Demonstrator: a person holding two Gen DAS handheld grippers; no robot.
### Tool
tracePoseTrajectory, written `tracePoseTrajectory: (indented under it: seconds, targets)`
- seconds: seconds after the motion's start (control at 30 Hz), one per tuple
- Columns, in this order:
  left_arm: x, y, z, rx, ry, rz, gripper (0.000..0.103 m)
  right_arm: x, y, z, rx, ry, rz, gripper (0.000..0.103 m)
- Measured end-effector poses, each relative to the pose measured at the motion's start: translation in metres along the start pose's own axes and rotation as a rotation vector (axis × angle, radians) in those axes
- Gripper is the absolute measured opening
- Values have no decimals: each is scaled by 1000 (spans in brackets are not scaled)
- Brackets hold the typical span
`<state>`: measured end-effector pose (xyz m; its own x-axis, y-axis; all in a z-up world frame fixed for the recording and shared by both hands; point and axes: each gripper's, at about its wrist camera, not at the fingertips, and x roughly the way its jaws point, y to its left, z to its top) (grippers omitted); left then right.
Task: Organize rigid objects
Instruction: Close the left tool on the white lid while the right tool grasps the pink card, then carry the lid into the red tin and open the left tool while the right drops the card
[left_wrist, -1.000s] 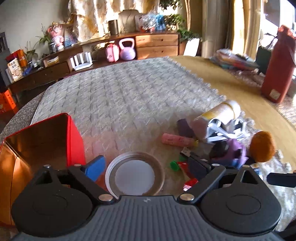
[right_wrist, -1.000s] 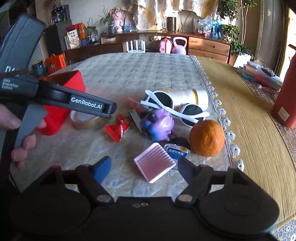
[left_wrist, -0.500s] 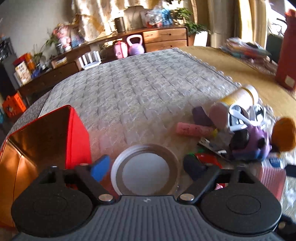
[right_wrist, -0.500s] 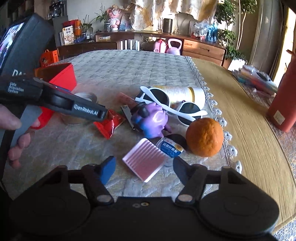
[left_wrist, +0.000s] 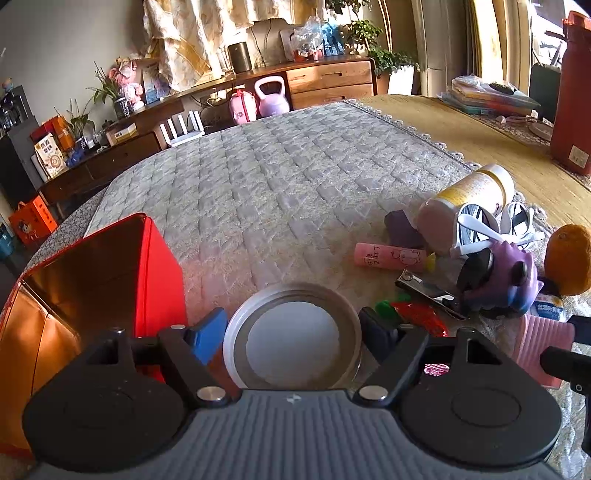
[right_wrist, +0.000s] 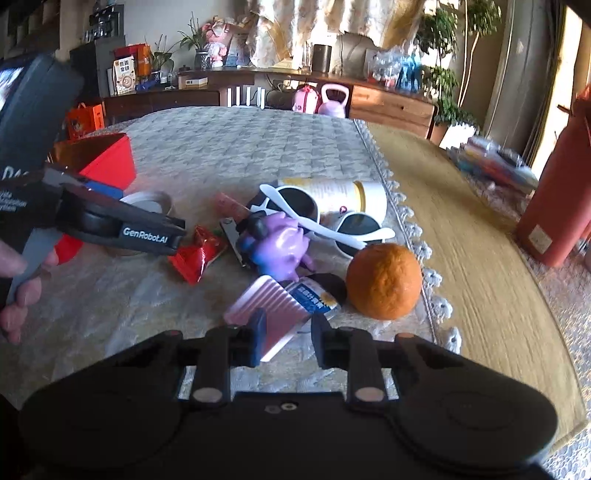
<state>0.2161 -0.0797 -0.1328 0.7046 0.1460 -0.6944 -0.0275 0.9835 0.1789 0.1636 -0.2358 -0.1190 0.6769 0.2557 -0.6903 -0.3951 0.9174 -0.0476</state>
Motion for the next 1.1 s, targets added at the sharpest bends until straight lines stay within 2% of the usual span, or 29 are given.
tracePoseTrajectory:
  seconds: [0.13, 0.57, 0.8, 1.0, 1.1]
  targets:
    - [-9, -1, 0, 18, -27, -6, 78, -6, -1, 2, 13, -16, 4, 12]
    - [-46, 19, 3, 23, -45, -63, 78, -26, -3, 10, 75, -37, 25, 2]
    - [-74, 42, 4, 25, -57, -100, 78, -44, 8, 25, 46, -70, 25, 2]
    - [-96, 77, 7, 8, -76, -112, 78, -63, 22, 55, 59, -113, 96, 2]
    - [-104, 100, 10, 1, -92, -91, 78, -68, 39, 75, 33, -142, 138, 2]
